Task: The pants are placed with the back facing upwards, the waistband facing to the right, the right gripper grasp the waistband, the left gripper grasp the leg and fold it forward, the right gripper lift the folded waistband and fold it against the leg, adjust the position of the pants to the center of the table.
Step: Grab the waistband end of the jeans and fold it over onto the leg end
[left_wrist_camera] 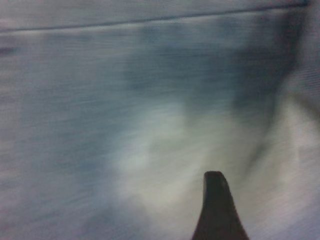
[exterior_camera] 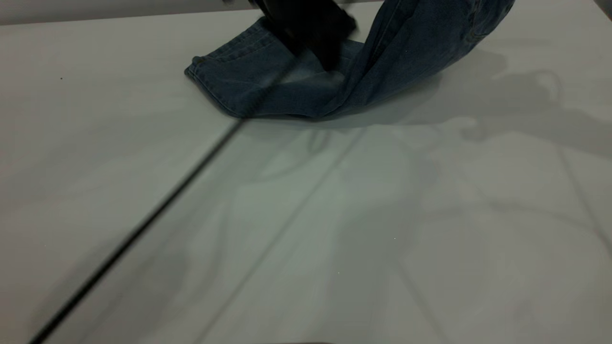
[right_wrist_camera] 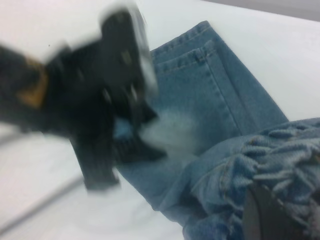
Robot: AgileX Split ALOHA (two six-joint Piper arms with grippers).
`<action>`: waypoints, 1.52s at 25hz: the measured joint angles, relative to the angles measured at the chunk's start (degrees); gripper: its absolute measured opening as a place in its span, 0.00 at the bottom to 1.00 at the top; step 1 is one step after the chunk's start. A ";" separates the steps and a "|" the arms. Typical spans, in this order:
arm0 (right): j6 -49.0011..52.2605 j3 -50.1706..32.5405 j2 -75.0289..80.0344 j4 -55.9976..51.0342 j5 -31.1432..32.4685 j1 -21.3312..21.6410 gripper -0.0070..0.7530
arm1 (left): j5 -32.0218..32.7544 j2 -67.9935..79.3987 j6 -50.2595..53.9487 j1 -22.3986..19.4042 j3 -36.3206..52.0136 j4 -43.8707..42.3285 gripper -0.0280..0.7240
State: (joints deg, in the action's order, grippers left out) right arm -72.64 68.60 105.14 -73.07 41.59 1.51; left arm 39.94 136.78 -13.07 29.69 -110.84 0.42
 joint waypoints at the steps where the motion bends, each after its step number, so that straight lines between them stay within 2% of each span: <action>1: 0.02 0.00 -0.05 -0.11 -0.06 -0.42 0.06 | 1.61 -0.41 0.25 -1.05 -1.26 -2.10 0.63; 5: 0.34 0.00 -0.05 -0.91 -0.48 -3.32 0.06 | 4.00 -0.67 3.93 -5.74 -2.96 -6.55 0.63; 9: 0.46 0.00 -0.05 -1.43 -0.53 -5.79 0.06 | 4.35 1.01 8.43 -9.73 -2.96 -7.11 0.63; 16: 1.06 -0.07 -0.05 -2.84 -0.53 -6.25 0.06 | 2.25 5.93 10.08 -12.77 -2.96 -7.11 0.63; 22: 1.06 -0.07 -0.05 -2.96 -0.53 -6.25 0.06 | -1.15 9.12 10.19 -12.78 -3.08 -5.79 0.63; 29: 1.09 -0.07 -0.05 -2.96 -1.16 -6.20 0.06 | -1.10 9.70 10.19 -11.98 -3.72 -2.66 0.63; 34: 1.09 0.08 -0.36 -2.63 -3.96 -6.20 0.06 | -0.10 9.71 10.40 -8.58 -3.79 -1.67 0.63; 38: 5.59 3.16 -0.59 1.99 -4.14 -6.20 0.06 | 0.12 9.76 10.45 -4.52 -3.84 -1.25 0.63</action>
State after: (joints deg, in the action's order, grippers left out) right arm -67.05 71.76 104.55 -71.08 37.45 -4.69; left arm 40.05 146.55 -2.62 25.18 -114.67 -0.83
